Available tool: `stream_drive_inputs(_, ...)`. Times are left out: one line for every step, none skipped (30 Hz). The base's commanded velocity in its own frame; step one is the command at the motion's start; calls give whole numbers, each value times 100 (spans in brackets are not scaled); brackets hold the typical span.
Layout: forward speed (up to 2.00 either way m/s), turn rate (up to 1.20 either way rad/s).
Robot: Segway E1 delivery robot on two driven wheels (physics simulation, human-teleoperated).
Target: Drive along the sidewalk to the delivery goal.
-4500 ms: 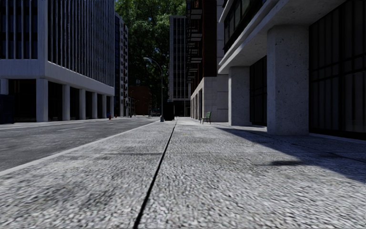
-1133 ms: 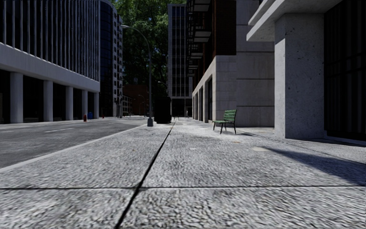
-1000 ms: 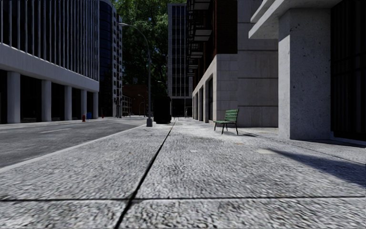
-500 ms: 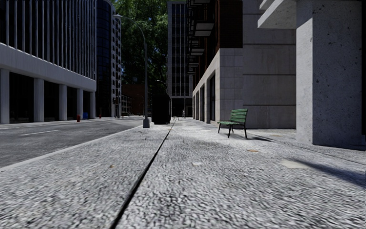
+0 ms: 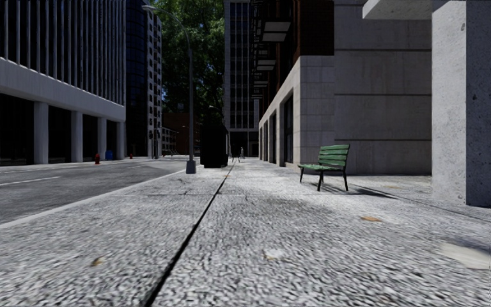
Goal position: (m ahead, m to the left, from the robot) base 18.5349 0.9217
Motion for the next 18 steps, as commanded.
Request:
stream_drive_inputs(200, 0)
stream_drive_inputs(200, 0)
stream_drive_inputs(200, 0)
stream_drive_inputs(200, 0)
stream_drive_inputs(200, 0)
stream_drive_inputs(200, 0)
stream_drive_inputs(200, 0)
stream_drive_inputs(200, 0)
stream_drive_inputs(200, 0)
stream_drive_inputs(200, 0)
stream_drive_inputs(200, 0)
stream_drive_inputs(200, 0)
stream_drive_inputs(200, 0)
stream_drive_inputs(200, 0)
stream_drive_inputs(200, 0)
stream_drive_inputs(200, 0)
stream_drive_inputs(200, 0)
stream_drive_inputs(200, 0)
